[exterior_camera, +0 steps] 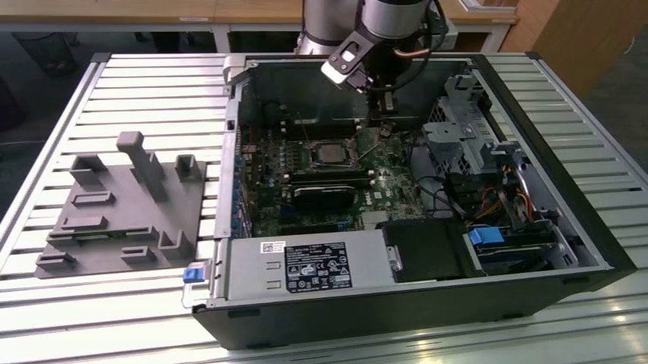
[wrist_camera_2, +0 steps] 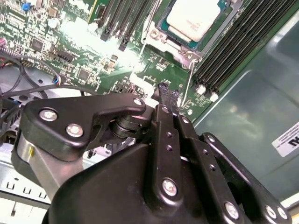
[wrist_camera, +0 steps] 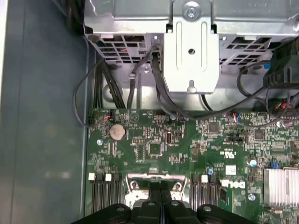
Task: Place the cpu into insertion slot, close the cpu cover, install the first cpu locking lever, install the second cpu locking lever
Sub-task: 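Close the cpu cover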
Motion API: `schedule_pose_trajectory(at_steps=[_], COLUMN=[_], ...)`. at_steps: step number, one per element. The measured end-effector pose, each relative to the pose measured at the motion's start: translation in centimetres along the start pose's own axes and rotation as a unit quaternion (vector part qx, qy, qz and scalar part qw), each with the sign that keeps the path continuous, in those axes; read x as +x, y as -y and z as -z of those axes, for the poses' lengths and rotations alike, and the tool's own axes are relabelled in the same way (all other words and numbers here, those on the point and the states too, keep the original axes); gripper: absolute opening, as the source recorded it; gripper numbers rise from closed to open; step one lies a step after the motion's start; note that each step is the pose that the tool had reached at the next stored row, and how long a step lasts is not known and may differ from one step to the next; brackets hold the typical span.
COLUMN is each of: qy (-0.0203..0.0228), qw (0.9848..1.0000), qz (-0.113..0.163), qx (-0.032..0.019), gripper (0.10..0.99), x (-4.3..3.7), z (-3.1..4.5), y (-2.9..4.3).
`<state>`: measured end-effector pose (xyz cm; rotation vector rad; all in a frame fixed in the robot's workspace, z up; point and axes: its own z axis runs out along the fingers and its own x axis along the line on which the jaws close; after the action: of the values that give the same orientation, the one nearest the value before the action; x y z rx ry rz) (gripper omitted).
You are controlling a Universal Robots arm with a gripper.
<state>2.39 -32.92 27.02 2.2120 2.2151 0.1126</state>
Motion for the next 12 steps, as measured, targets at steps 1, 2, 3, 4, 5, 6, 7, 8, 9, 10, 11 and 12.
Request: schedule_pose_trajectory(at_steps=[1,2,3,4,5,6,7,8,9,10,11,12], qy=[0.0000,0.0001,0.0000,0.0000,0.0000,-0.0001,-0.0002,-0.0001,0.0000,0.0000,0.0000,0.0000], qw=[1.0000,1.0000,1.0000,1.0000,1.0000,1.0000,1.0000,1.0000,1.0000,1.0000,1.0000,1.0000], qz=[0.000,0.000,0.000,0.000,0.000,0.000,0.000,0.000,0.000,0.000,0.000,0.001], qx=[0.0000,0.0001,0.0001,0.0001,0.0001,0.0001,0.0000,0.0001,0.0002,0.0002,0.0002,0.0002], gripper=[0.122,0.122,0.122,0.122,0.122,0.122,0.122,0.122,0.122,0.122,0.122,0.122], x=[0.00,0.00,0.00,0.00,0.00,0.00,0.00,-0.01,-0.01,-0.02,-0.02,-0.02], z=[-0.02,-0.03,-0.04,-0.05,-0.07,-0.10,-0.15,-0.21,-0.28,-0.35,-0.41,-0.46], y=[-0.10,-0.21,-0.29,-0.36,-0.42,-0.50,-0.62,-0.74,-0.81,-0.89,-0.97,-1.04])
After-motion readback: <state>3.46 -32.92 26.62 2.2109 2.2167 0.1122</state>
